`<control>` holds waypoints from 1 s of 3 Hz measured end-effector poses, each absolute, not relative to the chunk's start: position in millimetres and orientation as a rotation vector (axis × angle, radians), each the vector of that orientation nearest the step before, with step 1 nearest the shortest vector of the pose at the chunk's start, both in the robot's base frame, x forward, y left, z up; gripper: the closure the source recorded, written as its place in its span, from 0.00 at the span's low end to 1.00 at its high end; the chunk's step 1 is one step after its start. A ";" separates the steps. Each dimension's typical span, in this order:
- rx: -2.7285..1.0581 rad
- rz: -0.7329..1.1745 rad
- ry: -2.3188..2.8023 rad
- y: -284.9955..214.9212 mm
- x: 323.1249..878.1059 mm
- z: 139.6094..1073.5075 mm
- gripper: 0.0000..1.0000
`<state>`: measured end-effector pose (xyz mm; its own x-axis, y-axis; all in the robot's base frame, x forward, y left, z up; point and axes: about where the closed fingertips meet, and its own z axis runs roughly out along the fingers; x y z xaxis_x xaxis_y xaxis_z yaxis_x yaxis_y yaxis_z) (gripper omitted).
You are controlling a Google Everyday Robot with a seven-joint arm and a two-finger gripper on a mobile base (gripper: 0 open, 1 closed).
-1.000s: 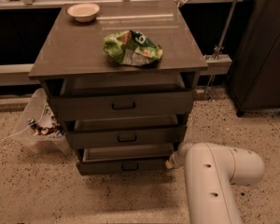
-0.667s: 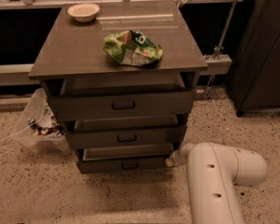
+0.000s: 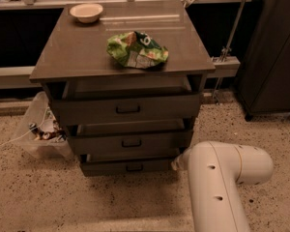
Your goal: Close bottom drawer
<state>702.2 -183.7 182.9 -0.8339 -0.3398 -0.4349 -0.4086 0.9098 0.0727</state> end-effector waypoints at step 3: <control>-0.495 0.230 2.690 -175.4 720.5 161.0 1.00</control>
Offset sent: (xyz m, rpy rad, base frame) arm 0.0347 0.0062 -0.0304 0.0036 0.0451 -0.0653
